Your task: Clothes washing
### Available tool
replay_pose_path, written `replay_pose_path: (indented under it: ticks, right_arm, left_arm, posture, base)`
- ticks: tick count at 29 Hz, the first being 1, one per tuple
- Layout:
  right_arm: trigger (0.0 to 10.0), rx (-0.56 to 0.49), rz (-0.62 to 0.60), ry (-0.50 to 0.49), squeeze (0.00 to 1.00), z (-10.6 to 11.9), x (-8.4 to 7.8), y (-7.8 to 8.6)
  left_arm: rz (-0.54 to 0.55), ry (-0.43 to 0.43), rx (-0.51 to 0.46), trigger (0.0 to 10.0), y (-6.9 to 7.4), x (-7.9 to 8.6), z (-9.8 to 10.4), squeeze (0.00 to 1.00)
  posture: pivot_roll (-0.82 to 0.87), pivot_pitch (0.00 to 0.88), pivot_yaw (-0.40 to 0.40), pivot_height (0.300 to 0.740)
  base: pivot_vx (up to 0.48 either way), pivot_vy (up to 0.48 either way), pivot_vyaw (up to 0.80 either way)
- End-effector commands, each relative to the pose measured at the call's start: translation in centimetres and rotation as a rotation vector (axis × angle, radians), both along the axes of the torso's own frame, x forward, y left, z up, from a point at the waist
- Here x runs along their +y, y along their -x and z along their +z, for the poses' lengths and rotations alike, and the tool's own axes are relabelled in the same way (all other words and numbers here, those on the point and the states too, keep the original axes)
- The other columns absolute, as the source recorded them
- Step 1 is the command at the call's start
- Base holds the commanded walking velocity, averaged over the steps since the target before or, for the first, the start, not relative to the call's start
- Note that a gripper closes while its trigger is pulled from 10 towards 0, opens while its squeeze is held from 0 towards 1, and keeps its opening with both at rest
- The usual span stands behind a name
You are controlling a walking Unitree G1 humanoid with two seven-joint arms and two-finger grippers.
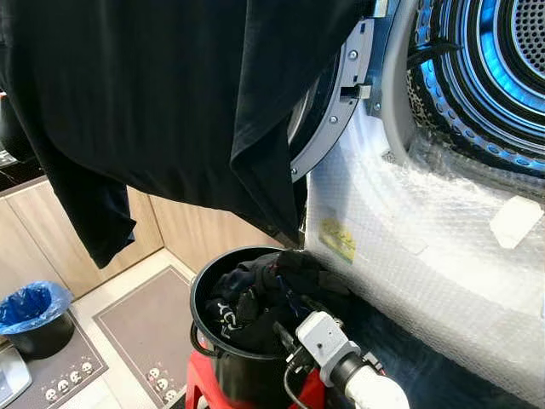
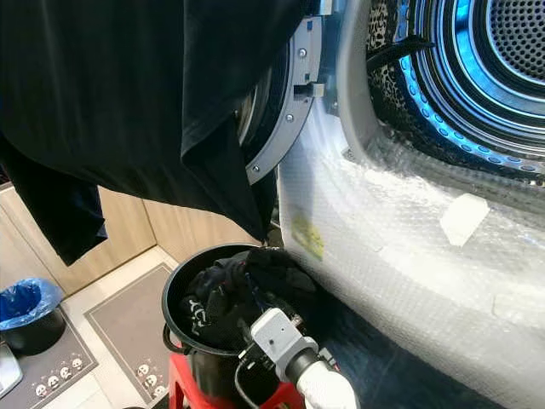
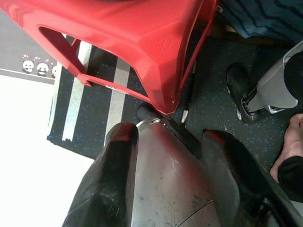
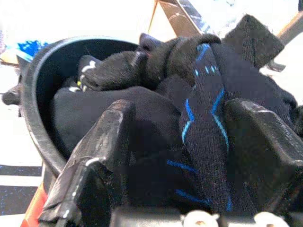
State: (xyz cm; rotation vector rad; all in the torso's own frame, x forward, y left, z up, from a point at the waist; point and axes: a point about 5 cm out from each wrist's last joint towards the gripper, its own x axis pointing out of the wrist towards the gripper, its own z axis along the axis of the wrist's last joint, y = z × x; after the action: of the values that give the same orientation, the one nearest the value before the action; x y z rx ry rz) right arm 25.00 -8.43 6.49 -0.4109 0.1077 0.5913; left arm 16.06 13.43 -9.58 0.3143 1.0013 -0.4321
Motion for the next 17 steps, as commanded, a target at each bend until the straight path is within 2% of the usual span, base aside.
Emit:
replay_pose_path:
  ticks: [1, 3, 4, 6, 7, 17]
  right_arm:
    - [9.1, 0.008, -0.052, 0.011, 0.0, -0.03, -0.25, -0.56]
    - [9.2, 0.01, -0.063, 0.01, 0.0, -0.06, -0.27, -0.62]
    - [4.5, 0.015, -0.067, 0.007, 0.0, -0.09, -0.23, -0.64]
    - [4.5, 0.026, -0.076, -0.003, 0.0, -0.13, -0.13, -0.71]
    - [0.0, 0.028, -0.074, -0.01, 0.0, -0.07, -0.08, -0.76]
    - [0.0, 0.029, -0.091, -0.026, 0.0, 0.07, -0.19, -0.91]
  left_arm:
    - [0.015, -0.009, 0.064, 10.0, 1.61, 0.26, -0.68, 0.0]
    - [0.017, -0.01, 0.064, 10.0, 1.61, 0.29, -0.68, 0.0]
    - [0.019, -0.01, 0.064, 10.0, 1.61, 0.32, -0.68, 0.0]
    - [0.022, -0.011, 0.063, 10.0, 1.6, 0.37, -0.68, 0.0]
    - [0.022, -0.013, 0.062, 10.0, 1.58, 0.4, -0.68, 0.0]
    - [0.028, -0.013, 0.064, 10.0, 1.64, 0.45, -0.7, 0.0]
  posture:
    - [-0.09, 0.0, 0.005, 0.74]
    - [-0.09, 0.0, 0.005, 0.74]
    - [-0.09, 0.0, 0.005, 0.74]
    - [-0.09, 0.0, 0.005, 0.74]
    - [-0.09, 0.0, 0.005, 0.74]
    - [-0.09, 0.0, 0.007, 0.74]
  base:
    - [0.0, 0.0, 0.0]
    - [0.0, 0.0, 0.0]
    - [0.0, 0.0, 0.0]
    - [0.0, 0.0, 0.0]
    - [0.0, 0.0, 0.0]
    - [0.0, 0.0, 0.0]
